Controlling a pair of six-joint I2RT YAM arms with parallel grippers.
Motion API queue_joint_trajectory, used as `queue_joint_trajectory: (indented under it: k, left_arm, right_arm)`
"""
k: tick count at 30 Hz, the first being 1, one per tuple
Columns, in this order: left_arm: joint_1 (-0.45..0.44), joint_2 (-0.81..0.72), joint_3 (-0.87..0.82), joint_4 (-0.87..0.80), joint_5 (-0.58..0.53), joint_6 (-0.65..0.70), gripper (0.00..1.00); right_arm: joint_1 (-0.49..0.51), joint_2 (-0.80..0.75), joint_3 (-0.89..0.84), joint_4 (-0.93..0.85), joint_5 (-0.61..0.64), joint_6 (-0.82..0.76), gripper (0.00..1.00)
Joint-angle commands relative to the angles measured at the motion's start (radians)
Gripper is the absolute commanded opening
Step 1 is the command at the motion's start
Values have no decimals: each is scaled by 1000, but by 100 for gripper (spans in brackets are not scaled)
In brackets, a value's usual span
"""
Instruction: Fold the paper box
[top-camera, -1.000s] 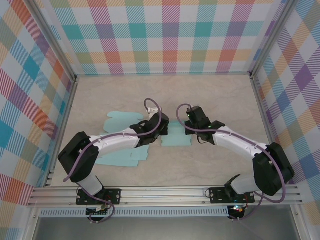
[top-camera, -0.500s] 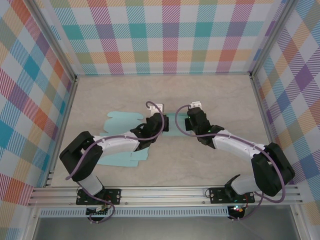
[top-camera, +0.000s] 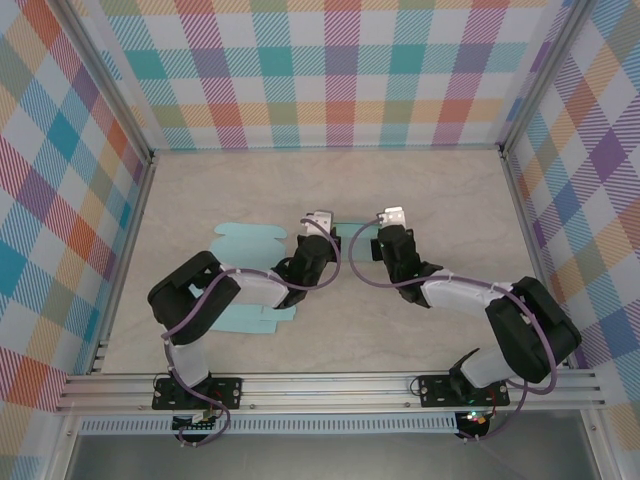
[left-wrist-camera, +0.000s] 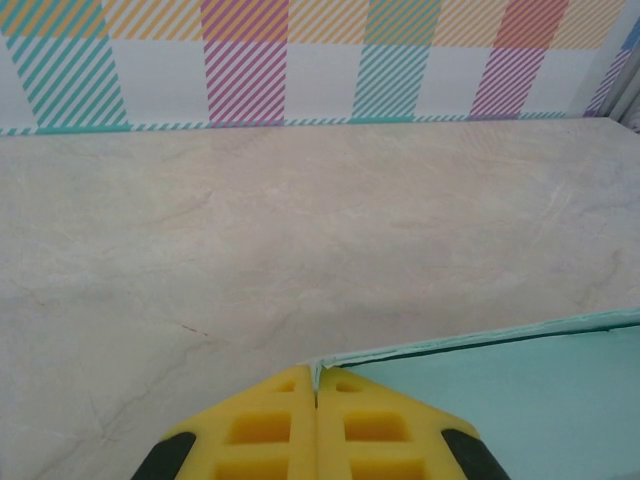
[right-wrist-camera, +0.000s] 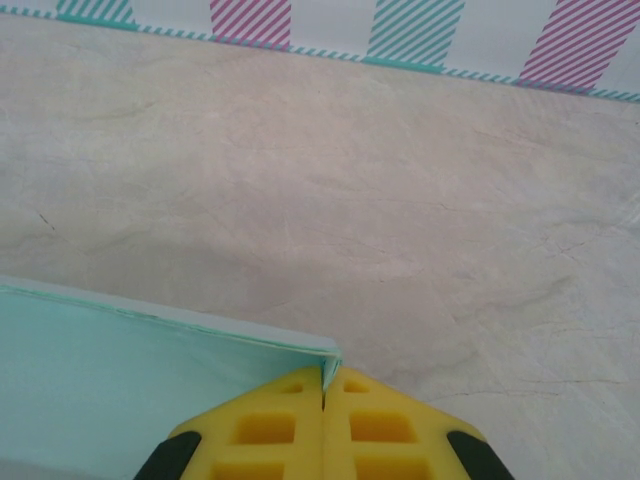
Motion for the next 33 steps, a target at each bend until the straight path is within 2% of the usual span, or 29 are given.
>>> queue_joint_trajectory:
  k: [1,7,10,13,18,22,26,33]
  left_arm:
    - [-48,22,-10,147,158,52,0]
    - [-64,45,-47,152,117,76,0]
    - [-66,53,-65,156,72,82,0]
    - [-67,63,-73,153,34,96,0]
    - [-74,71,-53,113,-7,105,0]
    - [-77,77,-34,81,-33,103,0]
    - [-78,78,-32,67,-46,94,0]
    - [-79,78,-30,57,-58,88,0]
  right_arm:
    - [43,-7,-27,98,-144,1,0]
    - [43,-29,-69,73,-140,41,7]
    - [43,-51,-68,24,-142,56,17]
    - [43,-82,-55,-46,-145,72,27]
    - [43,-142,-17,-164,-167,95,37]
    - [43,-186,32,-284,-167,126,49]
    - [42,-250,95,-428,-184,173,55]
    - [0,-350,220,-650,-186,307,85]
